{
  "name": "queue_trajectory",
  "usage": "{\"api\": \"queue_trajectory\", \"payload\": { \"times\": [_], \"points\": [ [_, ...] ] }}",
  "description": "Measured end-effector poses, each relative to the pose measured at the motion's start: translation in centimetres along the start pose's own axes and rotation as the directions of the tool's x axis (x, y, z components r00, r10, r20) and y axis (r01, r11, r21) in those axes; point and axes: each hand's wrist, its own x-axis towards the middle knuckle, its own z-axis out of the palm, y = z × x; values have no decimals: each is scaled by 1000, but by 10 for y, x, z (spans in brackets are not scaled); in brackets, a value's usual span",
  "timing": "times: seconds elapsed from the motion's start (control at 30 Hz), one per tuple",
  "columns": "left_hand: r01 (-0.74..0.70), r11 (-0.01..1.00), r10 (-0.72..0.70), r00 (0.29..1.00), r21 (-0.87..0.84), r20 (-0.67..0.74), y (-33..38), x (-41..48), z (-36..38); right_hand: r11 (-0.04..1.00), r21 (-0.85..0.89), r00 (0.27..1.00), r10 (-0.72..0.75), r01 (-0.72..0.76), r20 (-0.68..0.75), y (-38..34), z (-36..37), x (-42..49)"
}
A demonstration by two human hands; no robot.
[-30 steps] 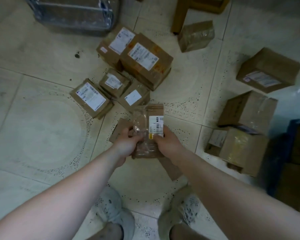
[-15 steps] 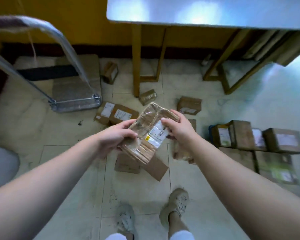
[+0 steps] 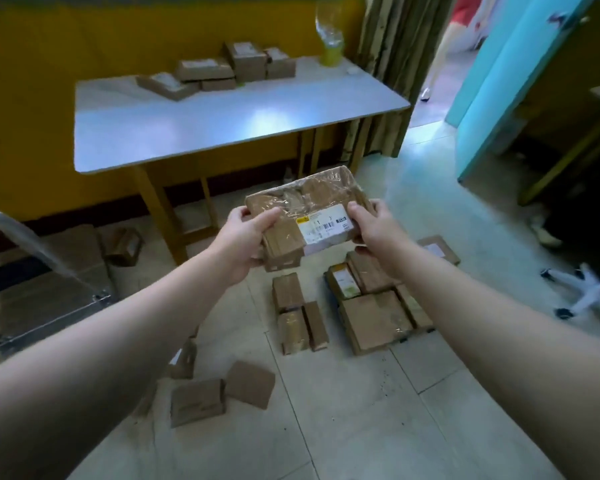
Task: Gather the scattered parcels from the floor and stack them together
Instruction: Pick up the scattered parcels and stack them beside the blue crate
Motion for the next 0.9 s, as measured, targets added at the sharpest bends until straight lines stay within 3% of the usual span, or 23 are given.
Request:
{"api": "queue_trajectory", "payload": {
  "times": [0.3, 0.67, 0.8, 0.9],
  "points": [
    [-74, 970, 33, 984, 233, 173, 16, -8, 208, 990, -133, 984, -76, 55, -160, 11, -206, -10],
    [-79, 933, 9, 981, 351, 195, 29, 73, 311, 999, -41, 992, -11, 6, -126, 24, -291, 68],
    [-88, 912, -1, 976, 399, 218, 44, 131, 342, 964, -266, 990, -58, 21, -129, 24, -312, 123],
    [-78, 880, -55, 963, 468, 264, 54, 160, 364, 809, -578, 990, -141, 105, -17, 22, -329, 153]
  ]
}}
